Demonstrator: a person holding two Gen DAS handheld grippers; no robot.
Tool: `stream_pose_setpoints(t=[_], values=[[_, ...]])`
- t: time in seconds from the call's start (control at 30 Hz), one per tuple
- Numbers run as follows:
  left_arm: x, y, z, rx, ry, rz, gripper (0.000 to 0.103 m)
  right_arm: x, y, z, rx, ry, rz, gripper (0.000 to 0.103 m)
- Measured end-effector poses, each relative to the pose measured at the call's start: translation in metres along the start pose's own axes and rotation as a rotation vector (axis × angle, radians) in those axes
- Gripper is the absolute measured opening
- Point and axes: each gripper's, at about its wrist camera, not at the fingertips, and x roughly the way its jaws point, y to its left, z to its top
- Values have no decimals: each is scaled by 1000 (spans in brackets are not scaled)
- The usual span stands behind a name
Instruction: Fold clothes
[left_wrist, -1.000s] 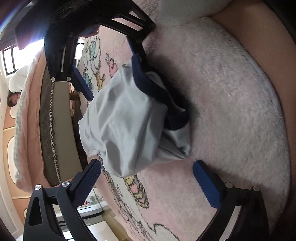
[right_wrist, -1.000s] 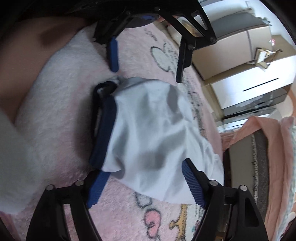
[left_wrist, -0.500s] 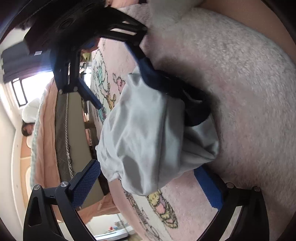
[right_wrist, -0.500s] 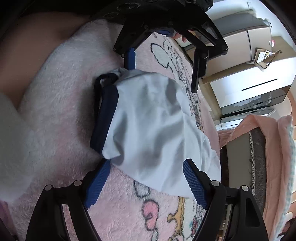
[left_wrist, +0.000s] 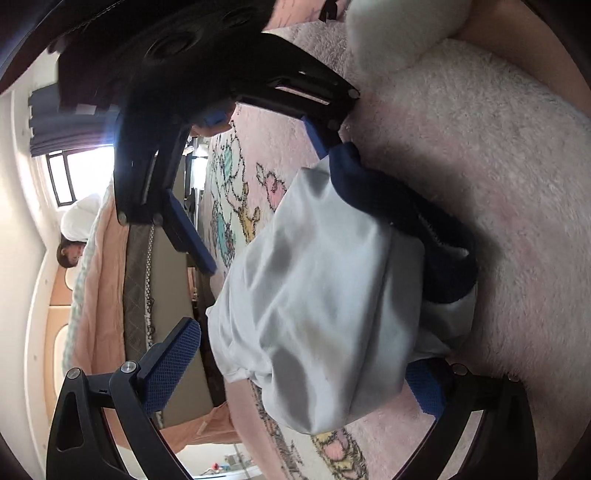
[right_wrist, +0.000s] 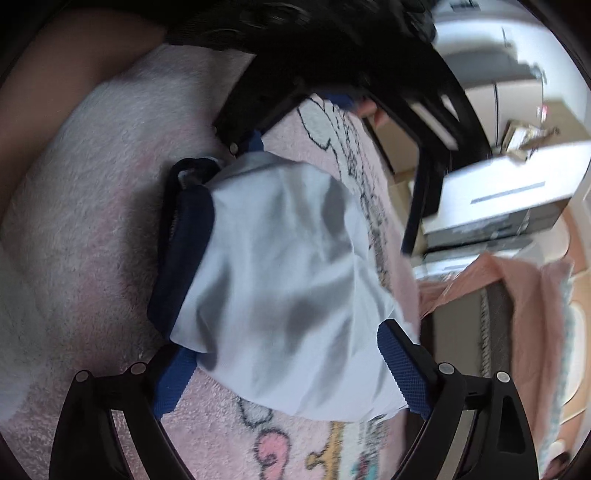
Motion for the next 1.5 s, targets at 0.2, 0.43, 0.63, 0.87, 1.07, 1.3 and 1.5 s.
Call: stream_pose_setpoints(t=[0.2, 0.43, 0.63, 0.87, 1.07, 1.3, 1.5], values=[[4, 6, 4, -105, 67, -43, 103, 0, -1, -2, 60, 18, 8, 90], [1, 9, -2, -141, 67, -48, 102, -5, 9, 0, 19, 9, 14, 68], [8, 8, -11, -136, 39, -20, 102, -5, 7, 2, 4, 16, 16, 68], [0, -4, -10, -82, 12, -70, 65, -9, 11, 6, -42, 40, 15, 66], [-5, -39, -5, 113, 23, -35, 14, -21, 34, 7, -156, 65, 97, 9], [-3, 3, -3, -177, 39, -301, 13, -8, -9, 14, 112, 172, 330, 6], [11, 49, -18, -515, 58, -528, 13, 18, -65, 3, 565, 305, 587, 5]])
